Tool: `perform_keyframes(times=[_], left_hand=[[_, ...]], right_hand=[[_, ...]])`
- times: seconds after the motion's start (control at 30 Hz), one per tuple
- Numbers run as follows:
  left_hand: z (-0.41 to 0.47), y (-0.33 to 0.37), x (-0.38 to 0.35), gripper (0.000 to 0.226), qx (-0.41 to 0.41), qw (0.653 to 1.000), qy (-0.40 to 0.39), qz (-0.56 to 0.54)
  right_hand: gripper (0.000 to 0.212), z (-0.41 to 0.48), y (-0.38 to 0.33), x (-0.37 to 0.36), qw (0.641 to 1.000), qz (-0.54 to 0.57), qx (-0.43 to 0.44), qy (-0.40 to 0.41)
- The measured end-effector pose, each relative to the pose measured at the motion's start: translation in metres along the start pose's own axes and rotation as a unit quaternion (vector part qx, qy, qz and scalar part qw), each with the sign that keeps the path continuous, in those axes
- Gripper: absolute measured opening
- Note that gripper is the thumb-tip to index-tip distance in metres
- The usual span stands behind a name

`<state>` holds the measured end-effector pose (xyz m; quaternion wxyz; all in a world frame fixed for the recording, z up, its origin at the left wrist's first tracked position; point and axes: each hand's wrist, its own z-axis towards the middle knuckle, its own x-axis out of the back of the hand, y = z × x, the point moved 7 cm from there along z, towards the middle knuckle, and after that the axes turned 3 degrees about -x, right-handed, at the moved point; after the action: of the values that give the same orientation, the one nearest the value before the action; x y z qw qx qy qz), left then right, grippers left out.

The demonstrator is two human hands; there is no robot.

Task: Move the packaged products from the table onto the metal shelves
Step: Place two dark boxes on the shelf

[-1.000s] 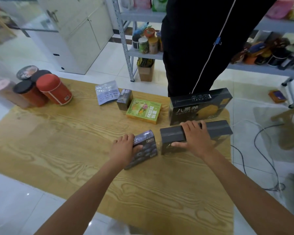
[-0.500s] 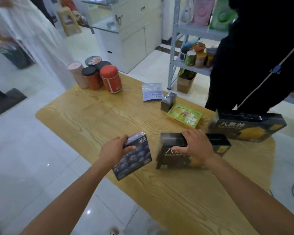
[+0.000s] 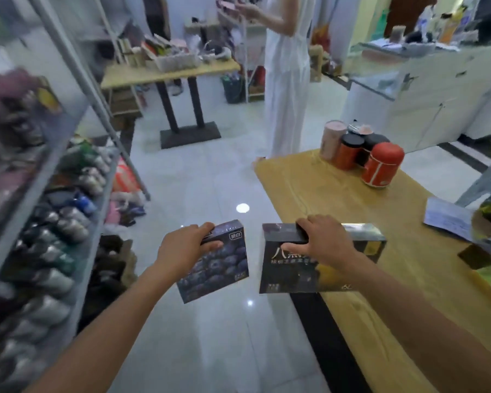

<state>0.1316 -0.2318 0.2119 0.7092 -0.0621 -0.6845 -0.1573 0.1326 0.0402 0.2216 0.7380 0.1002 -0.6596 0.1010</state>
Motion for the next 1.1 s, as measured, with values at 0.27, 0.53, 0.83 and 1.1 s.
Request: perform_keyframes(times=[0.27,0.53,0.83,1.1], left_hand=[[-0.117,-0.179,0.055,0.041,0.181,0.982,0.053,0.020],[-0.193,-0.269,0.083,0.053,0.338,0.936,0.090,0.026],[-0.182,-0.357,0.084,0.057,0.485,0.864,0.124,-0.054],[-0.120,-0.409,0.119,0.074,0.557,0.820,0.132,0.004]], right_hand=[[0.093,0.101,-0.220,-0.002,0.981,0.028,0.192,0.018],[0.086,0.170,-0.368,0.005,0.931,0.022,0.365,0.005],[0.099,0.275,-0.473,-0.018,0.864,0.035,0.500,0.041],[0.112,0.402,-0.545,0.013,0.788,0.075,0.602,0.108]])
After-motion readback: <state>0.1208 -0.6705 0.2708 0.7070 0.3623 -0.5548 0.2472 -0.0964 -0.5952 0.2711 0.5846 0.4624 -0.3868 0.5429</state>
